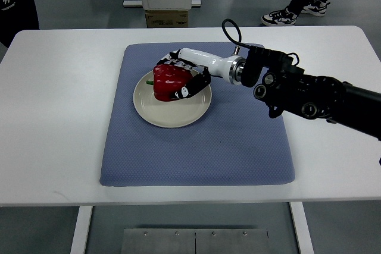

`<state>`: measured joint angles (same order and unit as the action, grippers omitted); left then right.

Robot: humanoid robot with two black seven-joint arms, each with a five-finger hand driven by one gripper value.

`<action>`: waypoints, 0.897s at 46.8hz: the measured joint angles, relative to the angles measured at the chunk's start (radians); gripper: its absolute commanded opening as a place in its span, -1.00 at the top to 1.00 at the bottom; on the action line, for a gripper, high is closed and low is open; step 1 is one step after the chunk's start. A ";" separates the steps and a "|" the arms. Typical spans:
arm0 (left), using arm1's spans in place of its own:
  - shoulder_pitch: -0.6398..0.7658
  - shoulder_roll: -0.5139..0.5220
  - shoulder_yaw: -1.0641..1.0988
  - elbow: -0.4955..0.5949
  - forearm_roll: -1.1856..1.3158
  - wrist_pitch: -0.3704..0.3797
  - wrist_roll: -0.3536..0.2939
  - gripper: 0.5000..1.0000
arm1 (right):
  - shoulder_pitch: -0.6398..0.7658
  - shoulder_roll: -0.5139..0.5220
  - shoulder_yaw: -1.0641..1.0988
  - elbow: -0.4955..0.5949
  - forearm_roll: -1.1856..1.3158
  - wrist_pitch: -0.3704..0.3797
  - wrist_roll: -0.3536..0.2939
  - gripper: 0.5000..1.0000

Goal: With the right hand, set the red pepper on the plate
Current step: 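Carry the pepper with the right hand and lower it onto the plate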

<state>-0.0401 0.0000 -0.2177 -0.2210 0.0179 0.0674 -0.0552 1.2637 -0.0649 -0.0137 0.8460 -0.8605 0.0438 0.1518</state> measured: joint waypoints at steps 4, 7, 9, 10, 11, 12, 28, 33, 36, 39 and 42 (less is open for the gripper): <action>0.000 0.000 0.000 0.000 0.000 0.000 0.000 -1.00 | 0.000 0.034 0.000 -0.023 0.000 -0.016 -0.017 1.00; 0.000 0.000 0.000 0.000 0.000 0.000 0.000 -1.00 | 0.000 0.058 0.000 -0.041 0.000 -0.025 -0.028 1.00; 0.000 0.000 0.000 0.000 0.000 0.000 0.000 -1.00 | 0.000 0.064 0.000 -0.052 0.000 -0.027 -0.036 1.00; 0.000 0.000 0.000 0.000 0.000 0.000 0.000 -1.00 | 0.000 0.064 0.001 -0.057 0.000 -0.028 -0.040 1.00; 0.000 0.000 0.000 0.000 0.000 0.000 0.000 -1.00 | 0.000 0.064 0.001 -0.060 0.000 -0.032 -0.043 1.00; 0.000 0.000 0.000 0.000 0.000 0.000 0.000 -1.00 | -0.001 0.064 0.001 -0.063 0.000 -0.037 -0.047 1.00; 0.000 0.000 0.000 0.000 0.000 0.000 0.000 -1.00 | -0.029 0.065 0.001 -0.084 0.006 -0.079 -0.090 1.00; 0.000 0.000 0.000 0.000 0.000 0.000 0.000 -1.00 | -0.040 0.065 0.000 -0.084 0.006 -0.085 -0.090 1.00; 0.000 0.000 0.000 0.000 0.000 0.000 0.000 -1.00 | -0.042 0.065 0.000 -0.083 0.006 -0.085 -0.090 1.00; 0.000 0.000 0.000 0.000 0.000 0.000 0.000 -1.00 | -0.043 0.065 0.000 -0.083 0.006 -0.085 -0.088 1.00; 0.000 0.000 0.000 0.000 0.000 0.000 0.000 -1.00 | -0.043 0.065 0.000 -0.082 0.006 -0.085 -0.087 1.00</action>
<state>-0.0399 0.0000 -0.2176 -0.2209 0.0178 0.0675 -0.0552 1.2203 0.0000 -0.0138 0.7637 -0.8544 -0.0416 0.0652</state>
